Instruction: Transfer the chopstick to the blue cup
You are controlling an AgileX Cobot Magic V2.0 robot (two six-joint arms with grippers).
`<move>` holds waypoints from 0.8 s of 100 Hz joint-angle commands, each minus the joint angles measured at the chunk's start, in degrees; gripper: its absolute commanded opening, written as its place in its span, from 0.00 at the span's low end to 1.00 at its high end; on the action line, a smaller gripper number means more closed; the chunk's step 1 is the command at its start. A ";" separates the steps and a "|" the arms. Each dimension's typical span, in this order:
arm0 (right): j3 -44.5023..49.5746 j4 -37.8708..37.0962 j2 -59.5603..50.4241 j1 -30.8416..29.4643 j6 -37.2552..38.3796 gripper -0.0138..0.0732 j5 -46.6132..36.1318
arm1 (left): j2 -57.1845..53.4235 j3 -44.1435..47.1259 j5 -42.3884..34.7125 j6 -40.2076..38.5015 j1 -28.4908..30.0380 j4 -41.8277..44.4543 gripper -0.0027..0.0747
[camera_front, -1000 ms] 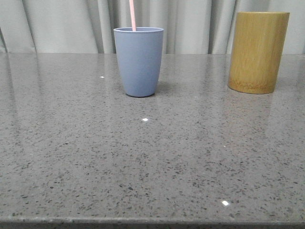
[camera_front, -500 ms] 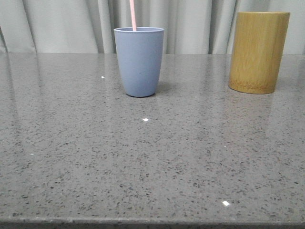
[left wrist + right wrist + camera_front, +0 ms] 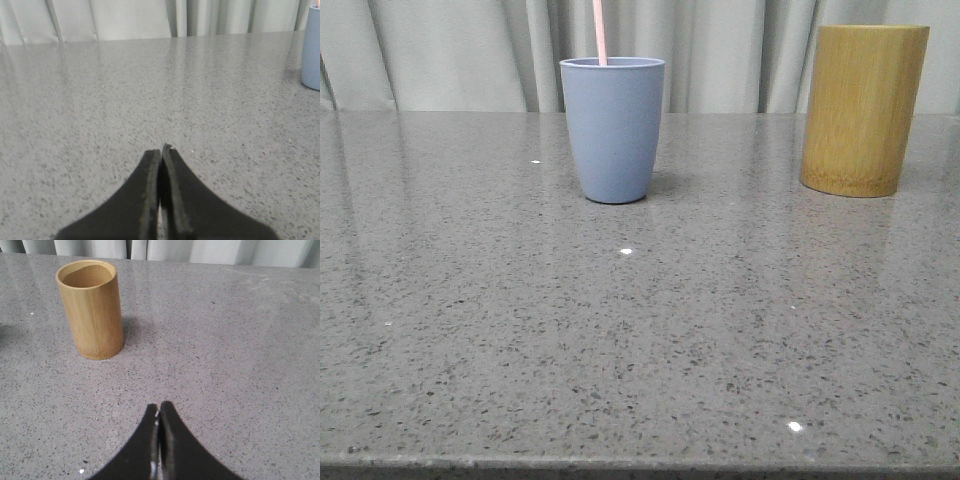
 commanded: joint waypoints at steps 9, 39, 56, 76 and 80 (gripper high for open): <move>-1.23 -1.06 0.56 -0.23 -0.46 0.08 -3.68 | -2.00 0.53 -6.92 -0.27 0.18 2.10 0.01; -1.23 -1.06 0.56 -0.23 -0.46 0.08 -3.68 | -2.00 0.53 -9.00 -0.27 4.18 2.21 0.01; -1.23 -1.06 0.56 -0.23 -0.46 0.08 -3.68 | -2.00 0.53 -9.00 -0.27 4.36 2.21 0.01; -1.23 -1.06 0.56 -0.23 -0.46 0.08 -3.68 | -2.00 0.53 -9.00 -0.27 4.36 2.21 0.01; -1.23 -1.06 0.56 -0.23 -0.46 0.08 -3.68 | -2.00 0.53 -9.00 -0.27 4.36 2.21 0.01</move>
